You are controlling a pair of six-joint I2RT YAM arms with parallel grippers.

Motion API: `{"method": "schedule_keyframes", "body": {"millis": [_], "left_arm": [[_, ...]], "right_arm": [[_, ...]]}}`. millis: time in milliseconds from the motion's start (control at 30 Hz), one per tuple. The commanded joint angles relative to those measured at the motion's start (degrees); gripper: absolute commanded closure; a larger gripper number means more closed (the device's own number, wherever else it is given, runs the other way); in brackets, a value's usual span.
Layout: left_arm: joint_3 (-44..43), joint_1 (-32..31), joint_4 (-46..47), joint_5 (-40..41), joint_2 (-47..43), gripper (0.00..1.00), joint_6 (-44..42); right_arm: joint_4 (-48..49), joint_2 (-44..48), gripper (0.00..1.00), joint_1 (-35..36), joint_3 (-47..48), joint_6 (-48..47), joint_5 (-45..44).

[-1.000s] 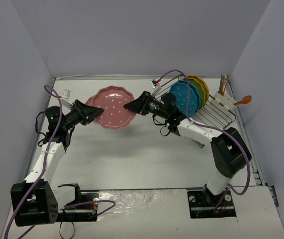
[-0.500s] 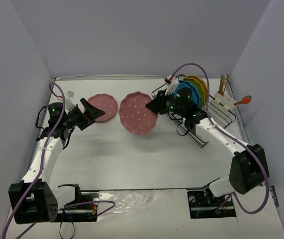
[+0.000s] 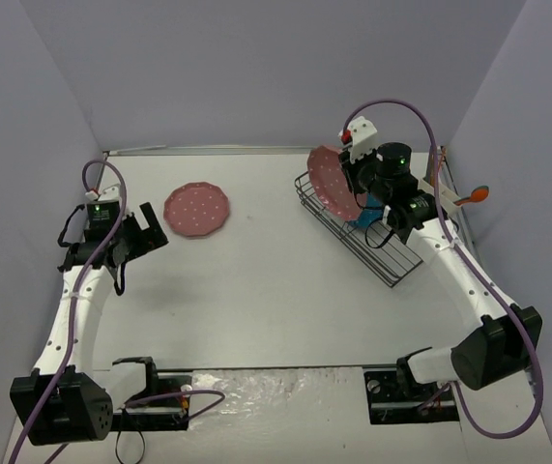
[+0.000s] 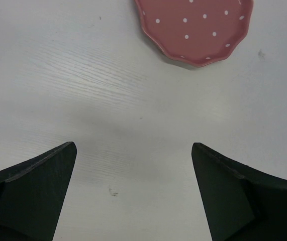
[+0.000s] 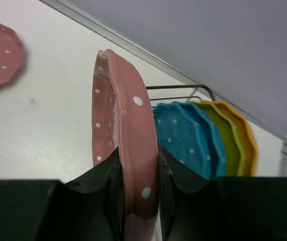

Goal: Load the plates into the dish rack

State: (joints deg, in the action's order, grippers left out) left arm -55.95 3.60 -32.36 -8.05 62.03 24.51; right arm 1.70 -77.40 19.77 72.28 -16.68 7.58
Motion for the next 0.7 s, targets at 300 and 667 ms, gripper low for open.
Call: {"method": "schedule_keyframes", "body": {"millis": [300,667], "left_arm": [[0.3,2.1,0.3,2.1,-1.9,0.03,-2.4],[0.7,3.1,0.8,-0.1,-1.1,0.03,-2.1]], "right_arm": [[10.1,-5.8,1.00,-3.2,8.5,-20.1,-7.9],[11.9,-10.9,1.00,-4.7,7.3,-20.1,-5.9]]}}
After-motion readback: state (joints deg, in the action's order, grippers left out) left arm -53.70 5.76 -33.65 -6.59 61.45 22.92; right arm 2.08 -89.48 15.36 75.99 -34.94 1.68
